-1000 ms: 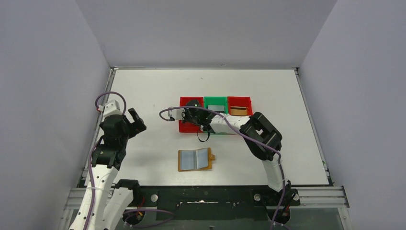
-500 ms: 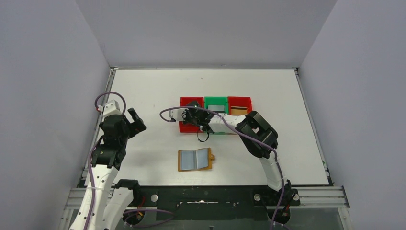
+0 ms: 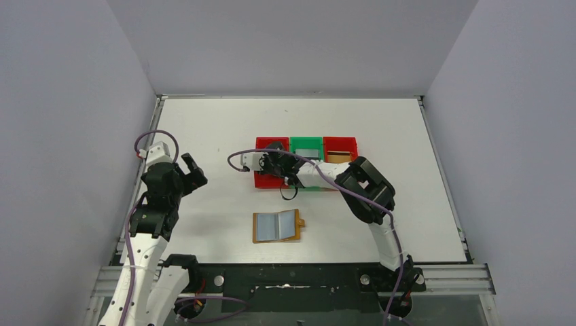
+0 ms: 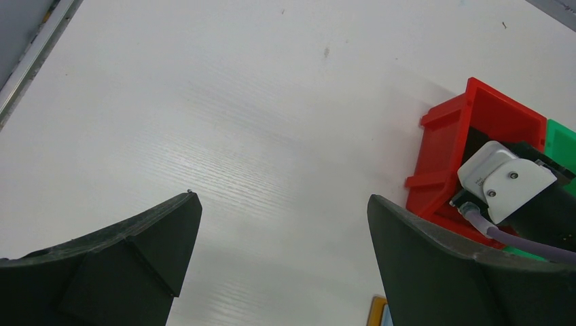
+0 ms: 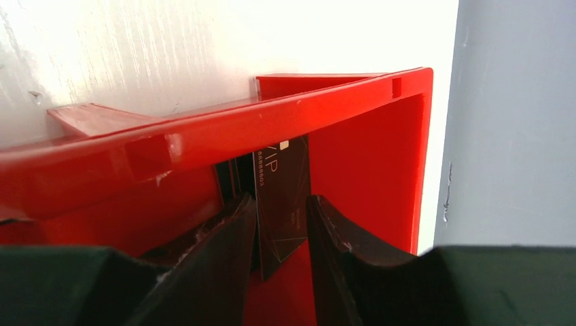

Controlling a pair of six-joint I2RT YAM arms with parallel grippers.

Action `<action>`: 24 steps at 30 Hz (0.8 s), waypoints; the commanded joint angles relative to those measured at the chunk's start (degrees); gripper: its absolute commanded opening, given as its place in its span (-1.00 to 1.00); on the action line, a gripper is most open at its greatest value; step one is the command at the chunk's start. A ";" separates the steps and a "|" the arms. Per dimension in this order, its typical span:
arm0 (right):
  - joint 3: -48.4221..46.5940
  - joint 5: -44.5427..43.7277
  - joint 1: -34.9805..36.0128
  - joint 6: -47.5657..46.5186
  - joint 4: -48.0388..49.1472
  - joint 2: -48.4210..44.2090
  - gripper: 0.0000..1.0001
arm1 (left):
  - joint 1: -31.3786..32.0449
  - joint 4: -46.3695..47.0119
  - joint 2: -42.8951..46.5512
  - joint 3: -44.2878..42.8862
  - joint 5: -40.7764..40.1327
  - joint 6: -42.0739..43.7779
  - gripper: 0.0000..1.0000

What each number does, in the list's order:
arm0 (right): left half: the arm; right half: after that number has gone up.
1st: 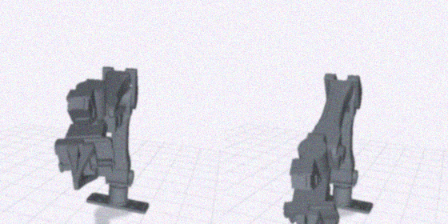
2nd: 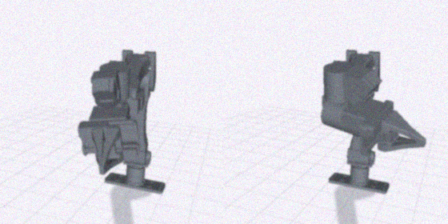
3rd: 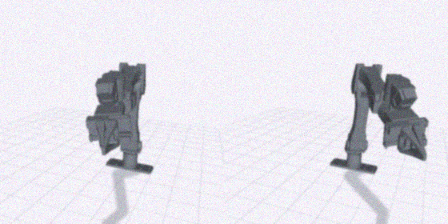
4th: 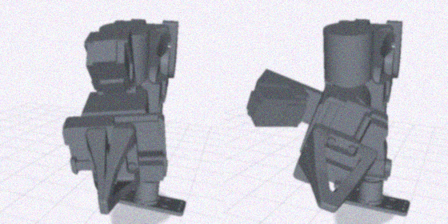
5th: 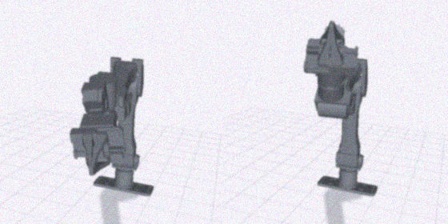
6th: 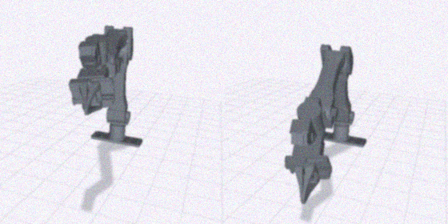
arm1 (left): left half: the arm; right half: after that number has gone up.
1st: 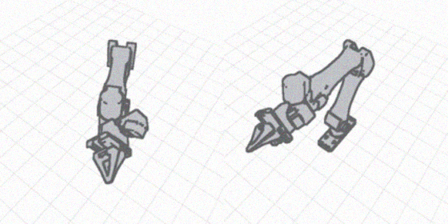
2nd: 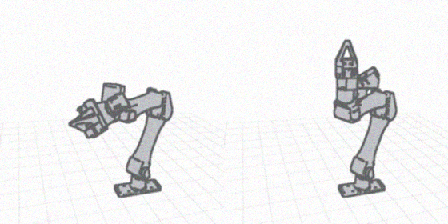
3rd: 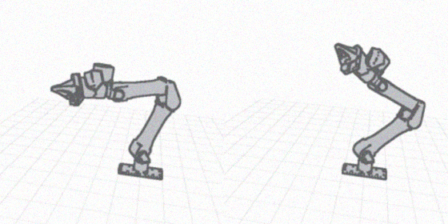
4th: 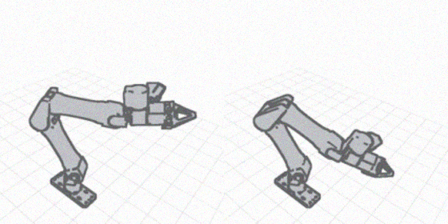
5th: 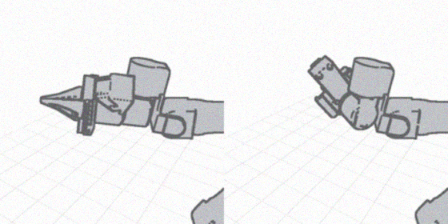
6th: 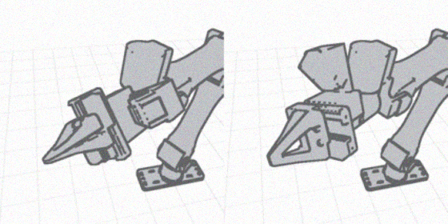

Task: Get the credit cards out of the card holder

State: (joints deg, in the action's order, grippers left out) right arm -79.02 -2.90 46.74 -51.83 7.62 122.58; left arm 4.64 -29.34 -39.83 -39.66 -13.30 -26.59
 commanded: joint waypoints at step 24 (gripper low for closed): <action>5.50 1.85 -0.98 14.75 11.92 -15.44 0.01 | -0.73 2.89 -0.04 -0.69 1.26 0.31 0.92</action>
State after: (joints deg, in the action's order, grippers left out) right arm -76.07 -0.60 46.11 -44.38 10.50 115.52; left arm 4.38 -29.32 -40.10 -39.66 -12.80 -26.59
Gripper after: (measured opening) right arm 0.501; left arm 0.961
